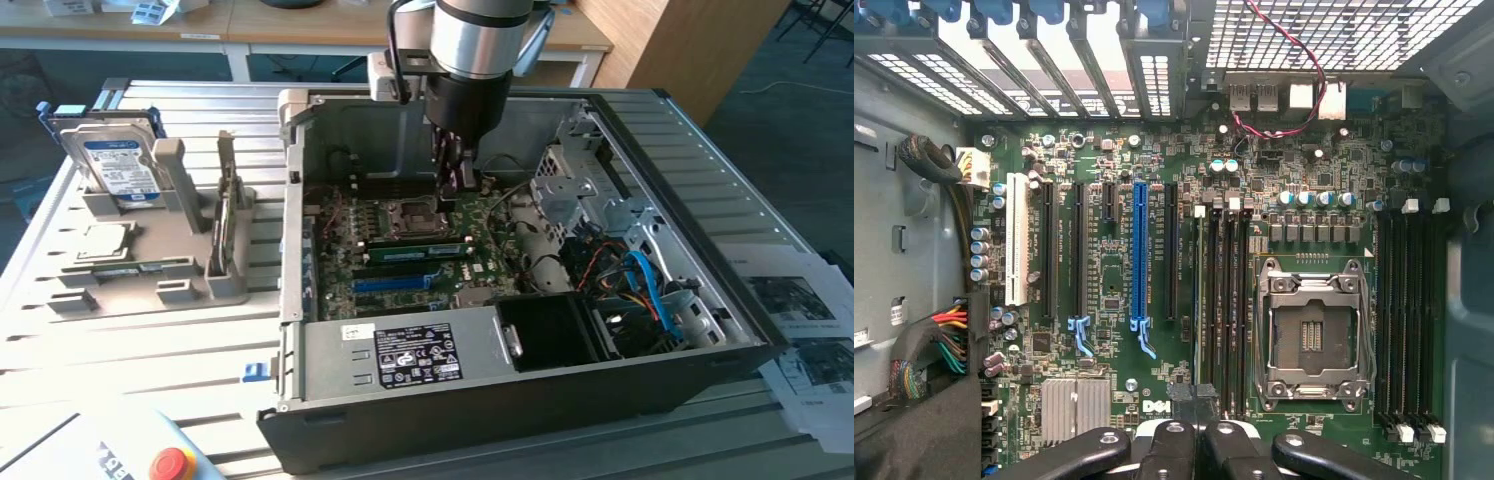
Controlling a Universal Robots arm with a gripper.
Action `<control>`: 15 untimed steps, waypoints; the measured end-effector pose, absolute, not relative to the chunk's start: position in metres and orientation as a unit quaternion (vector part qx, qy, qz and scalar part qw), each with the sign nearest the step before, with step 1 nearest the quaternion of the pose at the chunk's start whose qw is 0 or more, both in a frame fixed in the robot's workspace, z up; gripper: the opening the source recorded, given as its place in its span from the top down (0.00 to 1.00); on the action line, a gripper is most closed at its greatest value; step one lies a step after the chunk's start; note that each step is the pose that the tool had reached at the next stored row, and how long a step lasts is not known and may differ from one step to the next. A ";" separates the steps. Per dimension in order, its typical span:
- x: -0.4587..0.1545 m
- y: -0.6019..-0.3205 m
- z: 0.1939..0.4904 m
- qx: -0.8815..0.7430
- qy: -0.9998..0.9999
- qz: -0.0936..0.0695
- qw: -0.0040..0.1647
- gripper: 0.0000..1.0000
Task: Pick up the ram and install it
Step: 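Press down the ram until it locks into place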
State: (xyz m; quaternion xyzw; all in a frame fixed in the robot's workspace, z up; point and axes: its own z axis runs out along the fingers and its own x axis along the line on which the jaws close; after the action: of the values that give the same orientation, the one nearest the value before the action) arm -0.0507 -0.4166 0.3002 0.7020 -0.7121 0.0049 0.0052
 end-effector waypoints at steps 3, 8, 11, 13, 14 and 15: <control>-0.051 -0.417 0.300 0.702 -0.713 0.005 0.005 0.90; -0.051 -0.417 0.300 0.675 -0.738 0.005 0.005 0.90; -0.051 -0.417 0.300 0.654 -0.756 0.005 0.006 0.90; -0.051 -0.417 0.300 0.641 -0.768 0.004 0.006 0.90; -0.051 -0.417 0.300 0.634 -0.773 0.004 0.006 0.90; -0.051 -0.417 0.300 0.629 -0.777 0.004 0.006 0.90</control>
State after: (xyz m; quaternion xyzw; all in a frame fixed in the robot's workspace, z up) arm -0.0507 -0.4166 0.3004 0.6289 -0.7774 0.0044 0.0057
